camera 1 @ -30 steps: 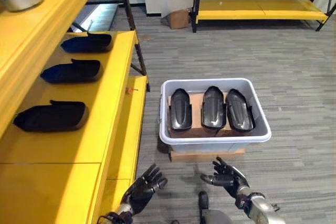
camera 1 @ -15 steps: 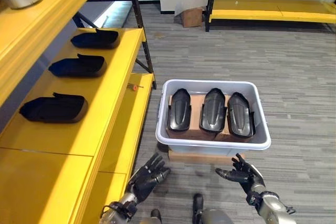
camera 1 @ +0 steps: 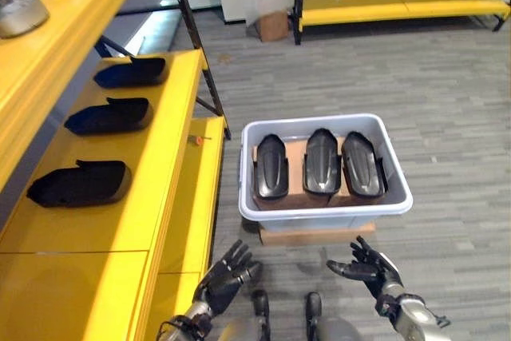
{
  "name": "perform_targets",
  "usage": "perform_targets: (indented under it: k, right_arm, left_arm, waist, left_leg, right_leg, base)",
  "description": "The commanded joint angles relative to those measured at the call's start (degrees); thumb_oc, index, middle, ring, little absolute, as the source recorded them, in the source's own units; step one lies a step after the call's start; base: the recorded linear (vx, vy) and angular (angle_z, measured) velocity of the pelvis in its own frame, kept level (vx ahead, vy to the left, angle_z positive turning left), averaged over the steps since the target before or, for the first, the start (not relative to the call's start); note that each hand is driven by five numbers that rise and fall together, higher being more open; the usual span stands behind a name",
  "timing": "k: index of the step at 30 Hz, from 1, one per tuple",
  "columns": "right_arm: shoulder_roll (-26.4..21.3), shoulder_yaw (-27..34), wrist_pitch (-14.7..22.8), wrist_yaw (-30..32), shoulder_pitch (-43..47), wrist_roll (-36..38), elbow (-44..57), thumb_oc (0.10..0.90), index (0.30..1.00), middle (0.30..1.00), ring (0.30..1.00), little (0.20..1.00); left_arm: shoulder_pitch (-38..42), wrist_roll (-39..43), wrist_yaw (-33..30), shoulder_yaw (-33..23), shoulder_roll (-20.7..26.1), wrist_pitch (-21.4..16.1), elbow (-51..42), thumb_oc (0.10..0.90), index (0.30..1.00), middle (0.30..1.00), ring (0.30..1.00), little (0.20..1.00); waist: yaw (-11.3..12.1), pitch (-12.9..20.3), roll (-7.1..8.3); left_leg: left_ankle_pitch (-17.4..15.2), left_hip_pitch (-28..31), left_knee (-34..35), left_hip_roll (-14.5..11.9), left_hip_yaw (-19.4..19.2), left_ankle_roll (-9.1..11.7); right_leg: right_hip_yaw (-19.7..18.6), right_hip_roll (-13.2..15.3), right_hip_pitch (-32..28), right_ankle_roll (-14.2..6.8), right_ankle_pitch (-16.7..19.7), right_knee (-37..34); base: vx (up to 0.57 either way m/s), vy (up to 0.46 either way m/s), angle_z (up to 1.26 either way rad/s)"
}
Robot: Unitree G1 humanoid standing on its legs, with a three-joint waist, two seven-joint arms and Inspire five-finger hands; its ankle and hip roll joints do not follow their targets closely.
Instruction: Move parts from the plastic box to the shelf.
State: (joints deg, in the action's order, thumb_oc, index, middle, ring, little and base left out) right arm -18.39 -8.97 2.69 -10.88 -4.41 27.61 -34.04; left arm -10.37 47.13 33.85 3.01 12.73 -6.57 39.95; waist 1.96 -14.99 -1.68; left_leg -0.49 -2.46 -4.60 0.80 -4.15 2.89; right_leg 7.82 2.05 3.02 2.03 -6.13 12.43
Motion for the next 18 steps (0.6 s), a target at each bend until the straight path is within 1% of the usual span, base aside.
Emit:
perform_targets:
  k: [1, 4, 7, 9, 10, 11, 13, 14, 15, 16, 17, 18]
  right_arm:
    - [-1.0, -0.1, 3.6, -2.5, 3.1, -0.7, 5.5, 0.9, 1.0, 1.0, 1.0, 1.0]
    - [-0.3, -1.7, 3.5, -2.5, 3.2, -0.9, 6.9, 0.9, 1.0, 1.0, 1.0, 1.0]
    - [0.1, -2.4, 3.5, -2.9, 3.3, -1.6, 7.5, 0.9, 1.0, 1.0, 1.0, 1.0]
    - [0.7, -3.3, 4.0, -1.6, 4.1, -1.4, 8.1, 0.9, 1.0, 1.0, 1.0, 1.0]
    - [0.6, -3.3, 4.1, -1.5, 4.4, -1.1, 8.1, 0.9, 1.0, 1.0, 1.0, 1.0]
    - [0.6, -3.2, 4.5, -1.5, 4.8, -0.7, 7.9, 0.9, 1.0, 1.0, 1.0, 1.0]
    - [0.8, -3.1, 4.4, -1.4, 5.0, -0.4, 8.1, 0.9, 1.0, 1.0, 1.0, 1.0]
    - [1.0, -2.9, 3.9, -1.3, 5.4, -0.1, 8.2, 0.9, 1.0, 1.0, 1.0, 1.0]
    - [1.1, -3.0, 3.5, -1.5, 6.2, 0.0, 7.9, 0.9, 1.0, 1.0, 1.0, 1.0]
    - [1.1, -3.0, 3.5, -1.5, 6.2, 0.0, 7.9, 0.9, 1.0, 1.0, 1.0, 1.0]
    - [1.2, -3.3, 4.0, -2.2, 6.9, 0.0, 6.8, 0.9, 1.0, 1.0, 1.0, 1.0]
    - [1.2, -3.3, 4.0, -2.2, 6.9, 0.0, 6.8, 0.9, 1.0, 1.0, 1.0, 1.0]
  left_arm:
    - [1.8, 3.1, 3.5, -1.3, 1.1, -4.5, -4.0, 0.9, 1.0, 1.0, 1.0, 1.0]
    - [2.2, 3.0, 4.3, -0.9, 1.5, -4.3, -3.6, 0.9, 1.0, 1.0, 1.0, 1.0]
    - [2.6, 2.9, 4.3, -0.7, 1.8, -4.0, -3.6, 0.9, 1.0, 1.0, 1.0, 1.0]
    - [3.3, 2.0, 4.5, -0.5, 2.5, -2.9, -4.1, 0.9, 1.0, 1.0, 1.0, 1.0]
    - [3.4, 2.0, 4.5, -0.2, 2.5, -2.7, -4.3, 0.9, 1.0, 1.0, 1.0, 1.0]
    - [3.6, 2.0, 4.8, 0.0, 2.7, -2.5, -4.4, 0.9, 1.0, 1.0, 1.0, 1.0]
    - [3.7, 1.5, 4.9, 0.1, 2.8, -2.3, -4.5, 0.9, 1.0, 1.0, 1.0, 1.0]
    - [3.8, 1.3, 4.6, 0.2, 3.0, -2.2, -4.7, 0.9, 1.0, 1.0, 1.0, 1.0]
    - [3.9, 2.3, 4.6, 0.2, 3.3, -1.7, -5.1, 0.9, 1.0, 1.0, 1.0, 1.0]
    - [3.9, 2.3, 4.6, 0.2, 3.3, -1.7, -5.1, 0.9, 1.0, 1.0, 1.0, 1.0]
    - [4.2, 2.4, 4.9, -0.1, 3.7, -1.5, -5.1, 0.9, 1.0, 1.0, 1.0, 1.0]
    - [4.2, 2.4, 4.9, -0.1, 3.7, -1.5, -5.1, 0.9, 1.0, 1.0, 1.0, 1.0]
  waist:
    - [0.9, 2.2, 2.17]
    - [1.1, 2.3, 3.14]
    - [1.3, 2.6, 3.62]
    - [1.8, 3.1, 4.16]
    - [1.8, 3.1, 4.19]
    - [1.9, 3.2, 4.19]
    - [2.1, 3.2, 4.21]
    - [2.2, 3.1, 4.18]
    - [2.6, 2.8, 4.18]
    - [2.6, 2.8, 4.18]
    - [3.0, 2.6, 4.07]
    - [3.0, 2.6, 4.07]
  left_leg:
    - [6.8, -6.9, 2.8, 0.7, 3.2, -0.6]
    - [3.6, -6.2, 0.0, 1.3, 2.2, -2.1]
    - [2.5, -4.9, 0.0, 1.4, 2.1, -2.8]
    - [1.6, -3.6, 0.4, 1.8, 2.3, -3.9]
    - [1.4, -3.5, 0.5, 1.8, 2.4, -4.1]
    - [0.9, -3.6, 0.1, 1.8, 2.1, -4.5]
    - [0.4, -3.5, -0.2, 1.9, 1.7, -5.1]
    - [-0.2, -3.3, -0.5, 2.0, 1.5, -5.7]
    - [-0.5, -3.0, -0.8, 1.8, 0.9, -6.0]
    - [-0.5, -3.0, -0.8, 1.8, 0.9, -6.0]
    - [-0.6, -2.6, -1.0, 1.1, 0.6, -5.8]
    - [-0.6, -2.6, -1.0, 1.1, 0.6, -5.8]
  right_leg:
    - [-0.8, -2.9, -9.6, -2.7, 2.7, -10.6]
    - [0.7, -2.1, -8.7, -2.7, 1.7, -8.4]
    - [1.5, -1.7, -8.1, -2.9, 1.3, -7.3]
    - [1.9, -1.6, -6.7, -3.2, 0.5, -4.8]
    - [1.8, -1.8, -6.4, -3.2, 0.2, -4.2]
    - [2.0, -2.1, -5.9, -3.1, -1.1, -2.0]
    - [2.4, -1.9, -4.5, -3.7, -0.8, 2.2]
    - [2.8, -1.2, -2.4, -4.8, 0.4, 6.9]
    - [3.6, 0.8, -1.2, -6.0, 1.8, 8.9]
    - [3.6, 0.8, -1.2, -6.0, 1.8, 8.9]
    - [4.0, 3.1, -1.3, -6.8, 3.0, 6.6]
    - [4.0, 3.1, -1.4, -6.8, 3.0, 6.6]
  base:
    - [0.13, 0.119, -0.1]
    - [0.16, 0.165, 0.09]
    - [0.14, 0.109, 0.13]
    - [0.12, 0.113, 0.12]
    - [0.06, 0.097, 0.1]
    - [0.03, 0.062, 0.13]
    - [0.02, 0.056, 0.17]
    - [0.02, 0.044, 0.11]
    - [0.0, 0.0, 0.0]
    - [0.02, -0.054, -0.12]
    - [0.01, -0.057, -0.12]
    - [0.05, -0.271, -0.14]
